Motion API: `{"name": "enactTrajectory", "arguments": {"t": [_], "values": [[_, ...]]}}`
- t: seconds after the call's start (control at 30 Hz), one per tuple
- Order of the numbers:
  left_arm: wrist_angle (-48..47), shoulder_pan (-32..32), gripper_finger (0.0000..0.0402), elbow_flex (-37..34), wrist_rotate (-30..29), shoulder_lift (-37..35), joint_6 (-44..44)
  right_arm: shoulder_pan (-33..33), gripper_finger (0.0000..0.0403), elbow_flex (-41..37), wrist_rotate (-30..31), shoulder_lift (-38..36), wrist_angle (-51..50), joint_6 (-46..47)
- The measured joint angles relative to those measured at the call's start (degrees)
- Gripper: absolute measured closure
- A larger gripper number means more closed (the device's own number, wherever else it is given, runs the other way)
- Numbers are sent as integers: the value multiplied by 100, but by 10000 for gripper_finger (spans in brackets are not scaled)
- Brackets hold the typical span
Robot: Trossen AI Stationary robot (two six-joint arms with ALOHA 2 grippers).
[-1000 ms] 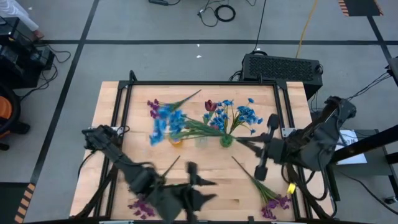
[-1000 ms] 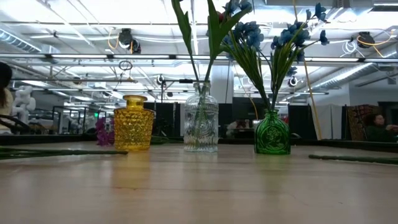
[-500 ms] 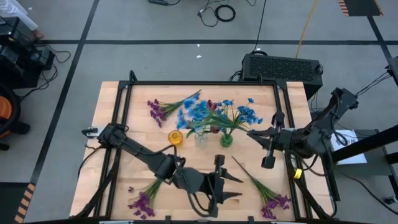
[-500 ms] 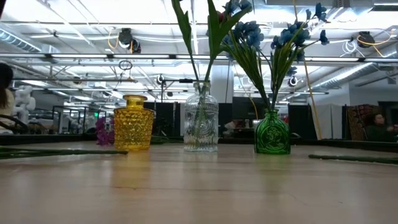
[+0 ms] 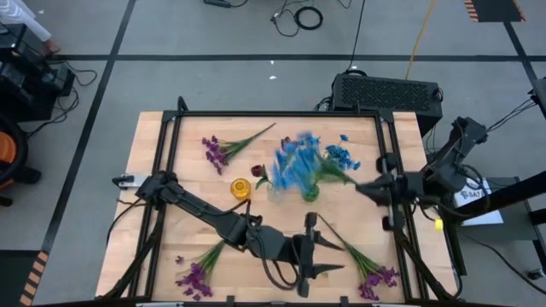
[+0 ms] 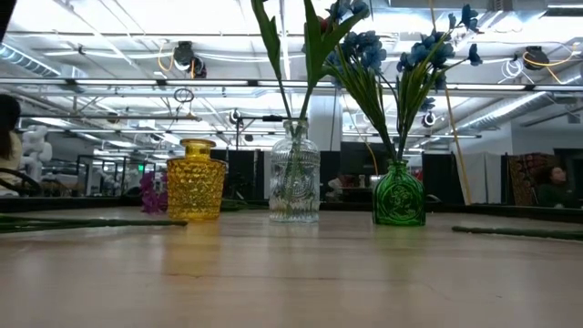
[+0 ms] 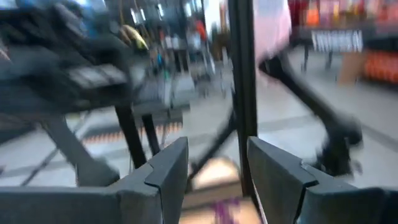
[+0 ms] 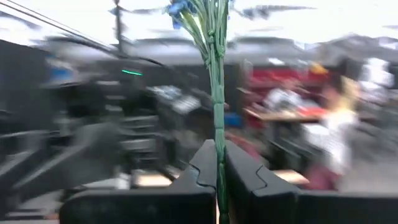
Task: Sort flowers into vase by color
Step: Put the blue flowers into the green vase
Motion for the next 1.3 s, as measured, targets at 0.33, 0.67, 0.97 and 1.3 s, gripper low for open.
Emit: {"name": "enactTrajectory", "arguments": {"t": [0.33,0.67,0.97,1.3], "values": [[2220,393,229,-590,-363,-39,610,125,403,-342,-443,859,2316,-960],[3303,566,229,-1603,-10,-1133,866,46,403,-349,-446,1605,3716,-1706],[3932,840,229,-3089,-23,-1848,702,-96,403,-349,-470,1930,3727,-1508],[5214,894,229,-4919,406,-2728,279,-1133,403,-346,-1243,2866,4193,-782]]}}
